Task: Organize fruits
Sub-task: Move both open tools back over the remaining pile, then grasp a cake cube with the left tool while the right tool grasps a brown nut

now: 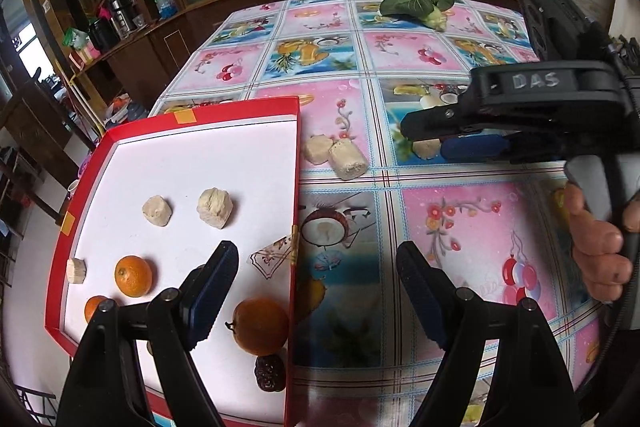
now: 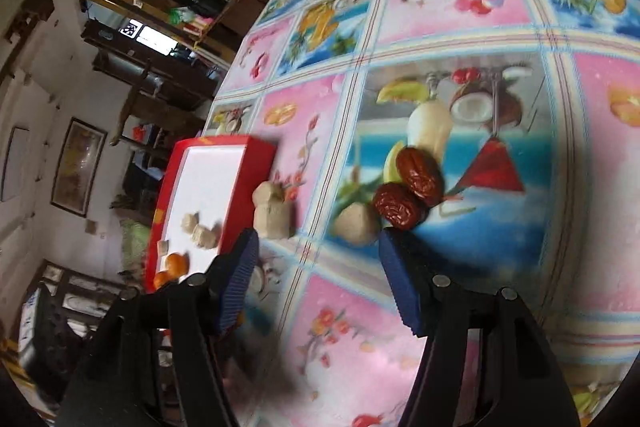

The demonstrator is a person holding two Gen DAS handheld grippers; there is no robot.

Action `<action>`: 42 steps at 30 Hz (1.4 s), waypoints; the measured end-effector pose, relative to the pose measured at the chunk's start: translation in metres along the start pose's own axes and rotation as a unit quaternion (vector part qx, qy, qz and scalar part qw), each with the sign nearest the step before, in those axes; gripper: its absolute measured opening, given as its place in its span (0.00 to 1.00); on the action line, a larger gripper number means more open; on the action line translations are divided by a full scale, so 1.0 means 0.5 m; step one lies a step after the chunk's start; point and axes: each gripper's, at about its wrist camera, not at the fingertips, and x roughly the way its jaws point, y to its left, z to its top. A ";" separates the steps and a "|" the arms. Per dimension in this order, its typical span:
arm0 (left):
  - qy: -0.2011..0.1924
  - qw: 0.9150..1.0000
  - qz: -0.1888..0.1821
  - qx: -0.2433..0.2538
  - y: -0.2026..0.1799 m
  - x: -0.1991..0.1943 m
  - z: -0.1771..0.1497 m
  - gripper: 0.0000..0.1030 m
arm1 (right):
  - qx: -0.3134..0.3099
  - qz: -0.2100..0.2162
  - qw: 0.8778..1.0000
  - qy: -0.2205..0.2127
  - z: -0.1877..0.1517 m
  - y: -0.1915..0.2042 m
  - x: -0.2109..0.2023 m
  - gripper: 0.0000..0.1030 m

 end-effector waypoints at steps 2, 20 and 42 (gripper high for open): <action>0.001 1.000 -0.002 -0.003 0.004 0.003 0.003 0.79 | -0.003 -0.006 1.000 -0.006 0.002 0.001 -0.001 0.62; -0.013 0.999 -0.030 -0.013 0.015 0.003 0.048 0.78 | -0.147 -0.165 0.974 -0.042 -0.020 0.056 0.016 0.26; 0.005 0.999 -0.033 -0.030 -0.044 0.072 0.104 0.56 | -0.054 -0.072 0.991 -0.102 0.001 0.032 -0.088 0.26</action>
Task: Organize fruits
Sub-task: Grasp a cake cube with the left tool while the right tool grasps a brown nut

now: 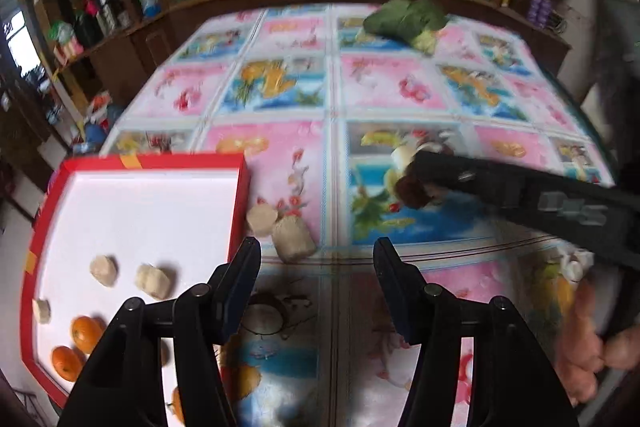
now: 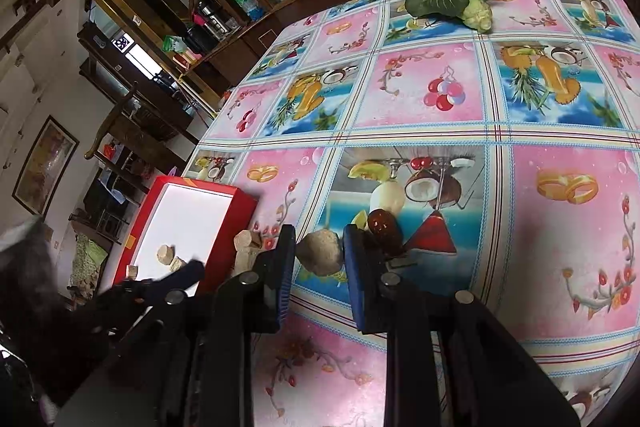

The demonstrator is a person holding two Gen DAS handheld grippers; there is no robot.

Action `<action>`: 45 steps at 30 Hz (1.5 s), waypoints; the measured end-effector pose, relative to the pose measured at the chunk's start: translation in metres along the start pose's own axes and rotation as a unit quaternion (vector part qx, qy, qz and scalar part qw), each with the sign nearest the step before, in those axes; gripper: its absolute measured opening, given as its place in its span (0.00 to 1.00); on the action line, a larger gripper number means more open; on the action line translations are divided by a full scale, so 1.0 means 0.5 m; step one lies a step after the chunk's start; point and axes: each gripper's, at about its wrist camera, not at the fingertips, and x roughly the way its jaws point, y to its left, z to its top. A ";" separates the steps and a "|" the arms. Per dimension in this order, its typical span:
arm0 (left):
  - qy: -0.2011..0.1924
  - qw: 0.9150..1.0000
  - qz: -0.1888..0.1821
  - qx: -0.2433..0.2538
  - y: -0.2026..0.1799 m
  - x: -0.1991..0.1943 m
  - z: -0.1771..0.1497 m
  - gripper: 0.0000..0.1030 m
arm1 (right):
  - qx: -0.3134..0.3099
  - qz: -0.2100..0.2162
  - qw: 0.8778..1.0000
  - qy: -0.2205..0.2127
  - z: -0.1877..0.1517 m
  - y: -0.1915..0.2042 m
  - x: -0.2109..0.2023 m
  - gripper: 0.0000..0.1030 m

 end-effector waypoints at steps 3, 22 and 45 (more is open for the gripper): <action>0.029 0.999 -0.001 -0.036 0.021 0.043 0.002 0.48 | 0.001 -0.001 1.000 -0.001 -0.002 -0.002 0.001 0.26; 0.011 0.999 0.001 -0.037 0.011 0.073 0.005 0.23 | 0.006 0.007 1.000 0.005 -0.006 -0.003 0.016 0.26; -0.045 0.997 -0.049 0.027 -0.052 -0.075 -0.060 0.23 | 0.015 0.021 0.999 -0.046 0.000 -0.002 -0.024 0.26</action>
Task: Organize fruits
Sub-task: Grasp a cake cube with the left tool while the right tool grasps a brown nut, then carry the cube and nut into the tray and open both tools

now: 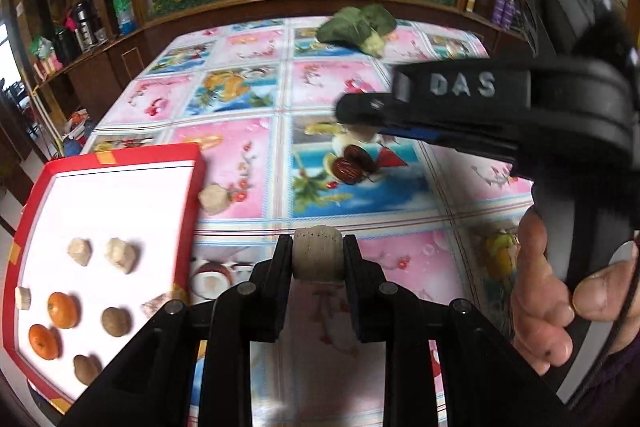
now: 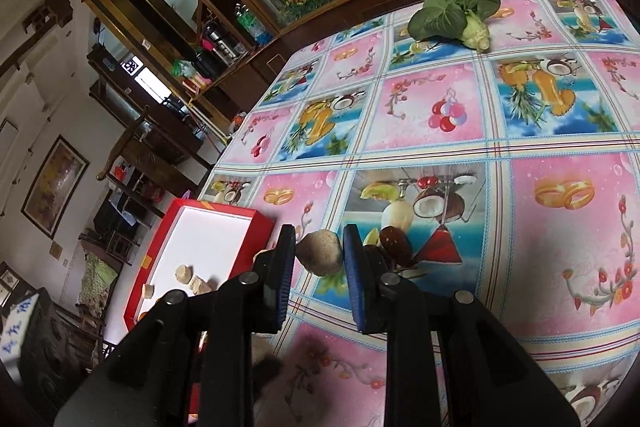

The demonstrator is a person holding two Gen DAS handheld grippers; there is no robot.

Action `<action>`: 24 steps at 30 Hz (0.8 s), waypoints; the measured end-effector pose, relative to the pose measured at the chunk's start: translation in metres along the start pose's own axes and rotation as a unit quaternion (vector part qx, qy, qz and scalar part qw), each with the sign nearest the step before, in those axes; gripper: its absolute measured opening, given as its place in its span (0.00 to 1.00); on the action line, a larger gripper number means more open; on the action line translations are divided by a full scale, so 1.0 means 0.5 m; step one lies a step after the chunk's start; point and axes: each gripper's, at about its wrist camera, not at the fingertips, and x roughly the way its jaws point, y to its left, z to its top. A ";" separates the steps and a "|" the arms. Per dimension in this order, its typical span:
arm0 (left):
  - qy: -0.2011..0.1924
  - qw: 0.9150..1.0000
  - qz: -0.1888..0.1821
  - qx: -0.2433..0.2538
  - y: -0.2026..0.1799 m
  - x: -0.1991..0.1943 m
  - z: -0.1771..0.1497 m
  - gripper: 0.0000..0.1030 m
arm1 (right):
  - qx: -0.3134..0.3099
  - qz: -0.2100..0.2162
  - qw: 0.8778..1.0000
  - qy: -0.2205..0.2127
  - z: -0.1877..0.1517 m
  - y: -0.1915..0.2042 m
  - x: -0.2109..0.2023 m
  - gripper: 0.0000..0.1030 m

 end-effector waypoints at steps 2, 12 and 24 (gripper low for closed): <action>-0.004 1.000 0.003 -0.005 0.007 -0.003 0.001 0.23 | 0.002 -0.002 1.000 0.003 -0.001 -0.002 0.003 0.26; -0.018 1.000 -0.001 -0.023 0.045 -0.037 -0.010 0.23 | -0.009 -0.008 1.000 -0.002 -0.009 0.008 0.003 0.26; -0.051 0.997 -0.018 -0.048 0.109 -0.095 -0.020 0.23 | -0.007 -0.009 1.000 -0.009 -0.024 0.008 0.017 0.26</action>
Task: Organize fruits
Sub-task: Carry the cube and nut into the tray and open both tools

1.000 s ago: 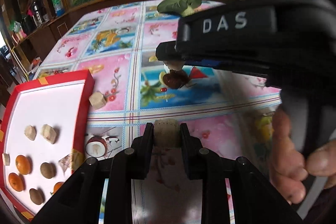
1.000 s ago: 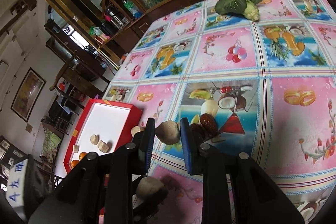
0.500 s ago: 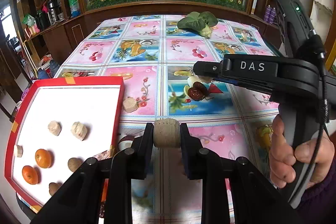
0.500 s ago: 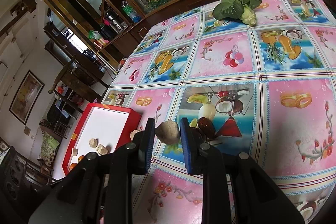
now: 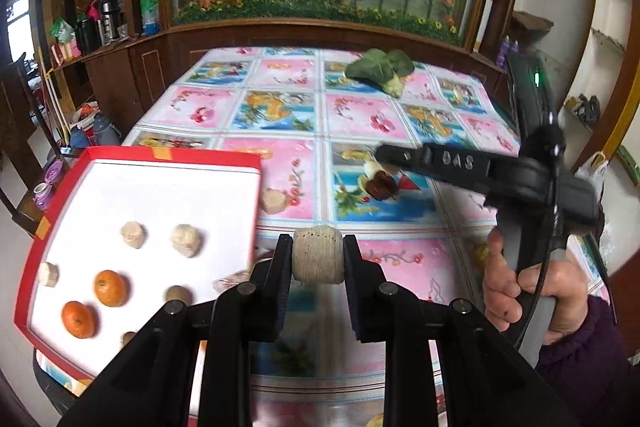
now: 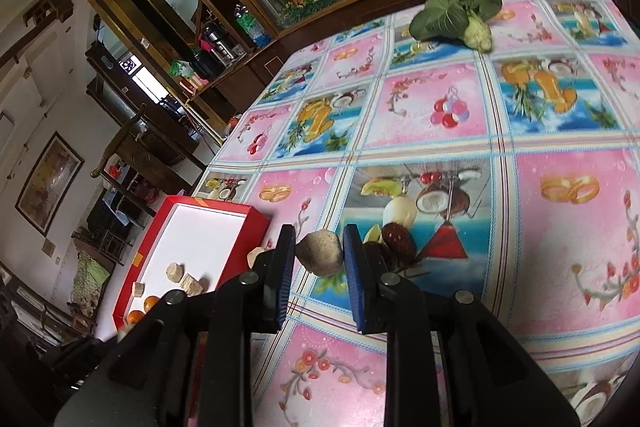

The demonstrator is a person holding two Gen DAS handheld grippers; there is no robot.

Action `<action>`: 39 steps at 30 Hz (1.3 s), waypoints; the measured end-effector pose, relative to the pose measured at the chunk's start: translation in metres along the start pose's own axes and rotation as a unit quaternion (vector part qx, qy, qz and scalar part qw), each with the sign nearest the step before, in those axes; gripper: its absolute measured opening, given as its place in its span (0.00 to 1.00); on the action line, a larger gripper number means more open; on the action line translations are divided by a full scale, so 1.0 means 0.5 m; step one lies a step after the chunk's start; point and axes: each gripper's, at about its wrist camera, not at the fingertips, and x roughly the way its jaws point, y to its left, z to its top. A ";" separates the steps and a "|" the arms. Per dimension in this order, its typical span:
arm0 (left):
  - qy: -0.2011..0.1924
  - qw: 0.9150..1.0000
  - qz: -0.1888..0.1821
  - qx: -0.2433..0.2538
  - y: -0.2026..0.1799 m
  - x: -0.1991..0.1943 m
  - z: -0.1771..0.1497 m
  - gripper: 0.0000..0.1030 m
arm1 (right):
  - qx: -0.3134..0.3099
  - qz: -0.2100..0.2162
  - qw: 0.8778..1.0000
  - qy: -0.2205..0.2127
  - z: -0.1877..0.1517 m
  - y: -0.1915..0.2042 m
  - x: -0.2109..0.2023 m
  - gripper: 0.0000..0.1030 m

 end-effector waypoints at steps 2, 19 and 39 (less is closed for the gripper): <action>-0.006 1.000 0.003 -0.006 0.018 -0.011 -0.001 0.23 | 0.010 0.002 1.000 0.005 -0.008 0.002 0.004 0.26; -0.047 0.988 0.133 -0.067 0.283 -0.093 -0.003 0.23 | -0.065 0.084 0.994 0.032 -0.018 0.234 0.057 0.26; 0.070 0.985 0.150 -0.038 0.354 0.084 0.004 0.23 | -0.164 0.027 0.976 0.143 -0.054 0.340 0.282 0.26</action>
